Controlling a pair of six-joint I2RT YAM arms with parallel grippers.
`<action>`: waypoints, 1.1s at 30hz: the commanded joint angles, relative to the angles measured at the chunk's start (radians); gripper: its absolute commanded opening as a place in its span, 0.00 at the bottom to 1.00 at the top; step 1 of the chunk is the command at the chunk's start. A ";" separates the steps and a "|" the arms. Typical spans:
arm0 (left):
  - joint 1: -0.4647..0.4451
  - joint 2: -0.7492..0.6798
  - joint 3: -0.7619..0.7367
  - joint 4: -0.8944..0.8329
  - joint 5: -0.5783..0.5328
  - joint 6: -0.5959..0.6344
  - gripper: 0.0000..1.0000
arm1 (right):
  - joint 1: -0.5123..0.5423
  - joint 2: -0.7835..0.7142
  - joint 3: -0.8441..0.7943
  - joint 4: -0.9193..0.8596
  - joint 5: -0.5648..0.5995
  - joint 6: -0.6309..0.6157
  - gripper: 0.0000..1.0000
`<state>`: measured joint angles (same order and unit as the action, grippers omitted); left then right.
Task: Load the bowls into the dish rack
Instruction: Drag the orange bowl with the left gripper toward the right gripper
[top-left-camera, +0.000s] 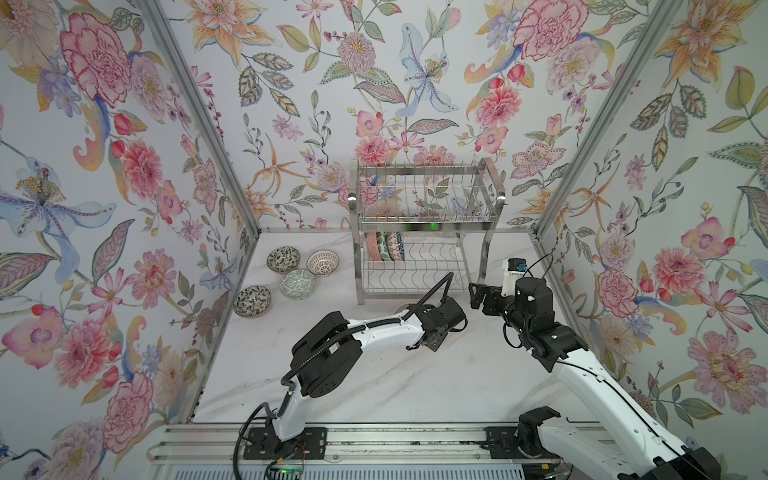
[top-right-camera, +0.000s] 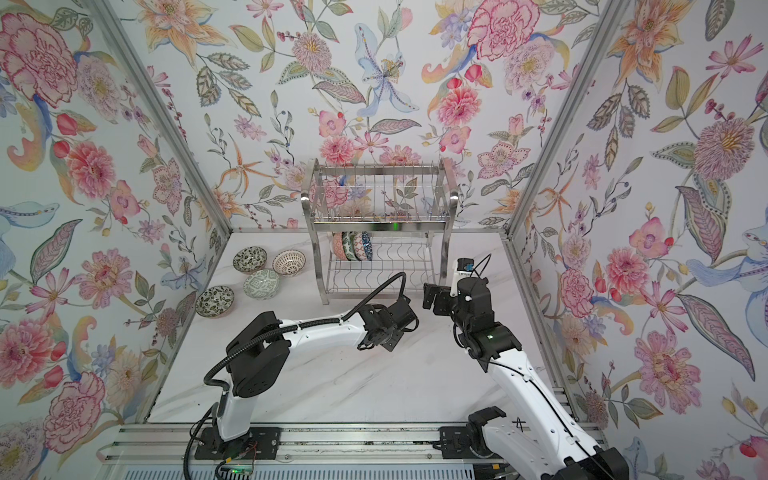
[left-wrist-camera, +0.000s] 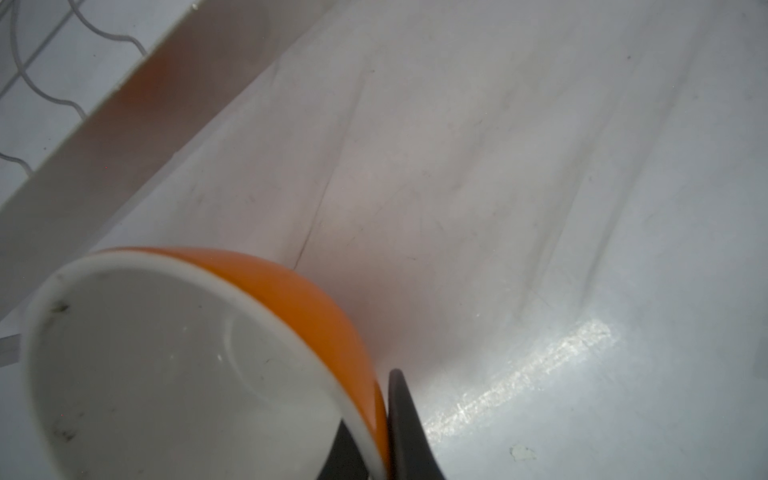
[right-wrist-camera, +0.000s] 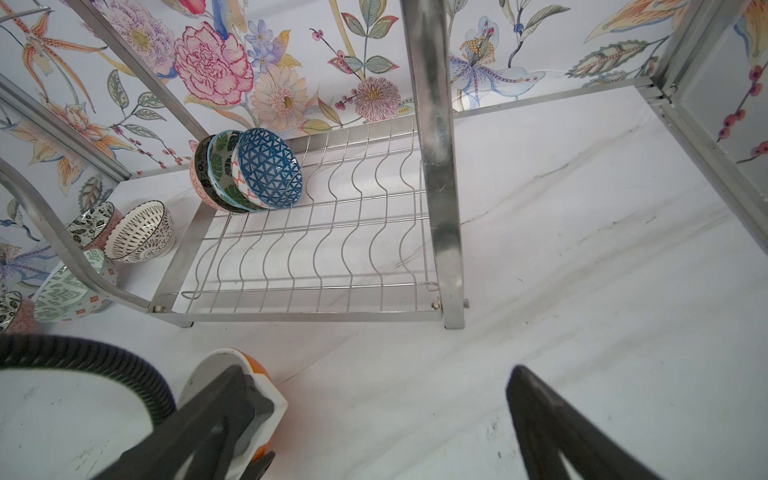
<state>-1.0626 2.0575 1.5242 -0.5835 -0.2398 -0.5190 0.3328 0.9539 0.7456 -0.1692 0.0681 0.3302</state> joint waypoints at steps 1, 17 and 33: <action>-0.014 0.020 0.039 -0.026 0.002 0.026 0.00 | -0.005 -0.002 0.010 -0.002 -0.004 0.016 0.99; -0.016 0.054 0.065 -0.048 0.020 0.035 0.24 | -0.008 -0.021 -0.012 0.004 0.001 0.021 0.99; -0.014 -0.049 0.074 -0.043 -0.059 0.059 0.59 | -0.014 -0.026 -0.017 -0.003 0.003 0.025 0.99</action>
<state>-1.0672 2.0861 1.5745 -0.6098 -0.2462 -0.4728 0.3237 0.9413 0.7441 -0.1680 0.0685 0.3412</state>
